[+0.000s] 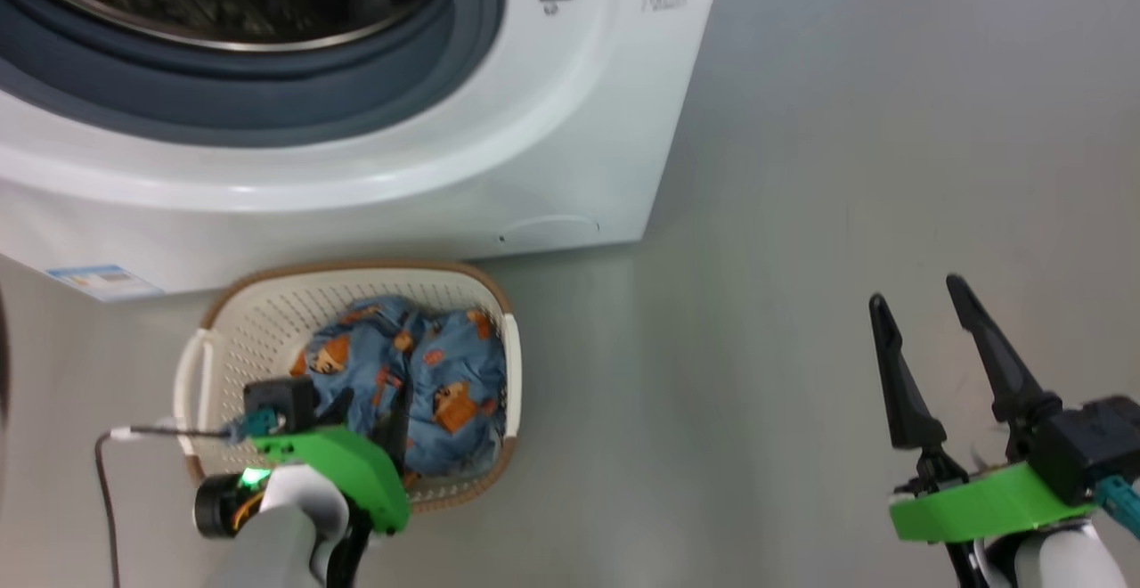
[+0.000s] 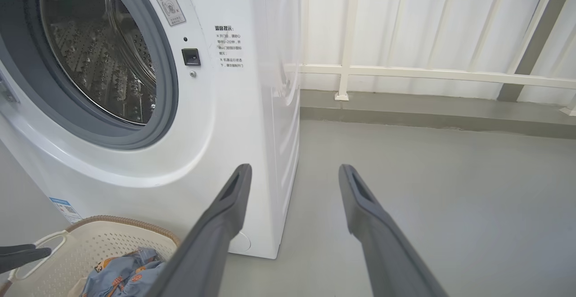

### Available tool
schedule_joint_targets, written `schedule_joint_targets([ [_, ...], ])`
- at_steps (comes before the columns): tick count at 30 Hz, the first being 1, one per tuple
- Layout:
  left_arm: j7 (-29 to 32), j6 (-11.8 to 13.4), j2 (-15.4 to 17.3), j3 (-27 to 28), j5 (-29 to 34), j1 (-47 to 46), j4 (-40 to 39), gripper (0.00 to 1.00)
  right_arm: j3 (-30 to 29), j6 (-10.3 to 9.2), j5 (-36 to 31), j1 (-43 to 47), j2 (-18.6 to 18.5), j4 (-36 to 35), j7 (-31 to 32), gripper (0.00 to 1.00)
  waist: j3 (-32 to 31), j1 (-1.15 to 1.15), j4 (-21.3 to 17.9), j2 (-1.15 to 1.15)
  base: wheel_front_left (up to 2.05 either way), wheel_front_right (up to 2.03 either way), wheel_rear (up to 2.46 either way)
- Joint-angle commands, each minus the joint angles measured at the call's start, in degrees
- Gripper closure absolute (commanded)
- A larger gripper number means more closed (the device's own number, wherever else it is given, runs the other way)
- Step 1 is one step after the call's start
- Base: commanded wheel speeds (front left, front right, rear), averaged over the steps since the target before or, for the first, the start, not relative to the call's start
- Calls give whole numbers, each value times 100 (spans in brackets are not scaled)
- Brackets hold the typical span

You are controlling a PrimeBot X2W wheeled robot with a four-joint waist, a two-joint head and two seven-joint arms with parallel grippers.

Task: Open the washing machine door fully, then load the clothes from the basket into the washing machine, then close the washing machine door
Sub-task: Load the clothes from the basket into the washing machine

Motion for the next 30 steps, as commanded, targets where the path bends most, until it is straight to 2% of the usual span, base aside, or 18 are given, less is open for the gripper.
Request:
schedule_joint_targets([
  [1,-48,-35,83,79,-68,-260,137,0,155,35,59,-166,-68,-170,-69,0,486,-1,-166,0,0,0,0],
  [10,-142,-55,56,-171,-375,-1194,1193,0,262,35,131,-644,-176,-321,-69,0,1448,-1,-388,0,0,0,0],
  [21,-132,-58,60,-415,-838,-1991,1703,0,328,35,231,-1155,-274,-474,-69,0,2560,-1,-645,0,0,0,0],
  [30,-174,-37,192,-293,-1064,-2366,2044,0,405,35,288,-1370,-295,-523,-69,0,3066,-1,-771,0,0,0,0],
])
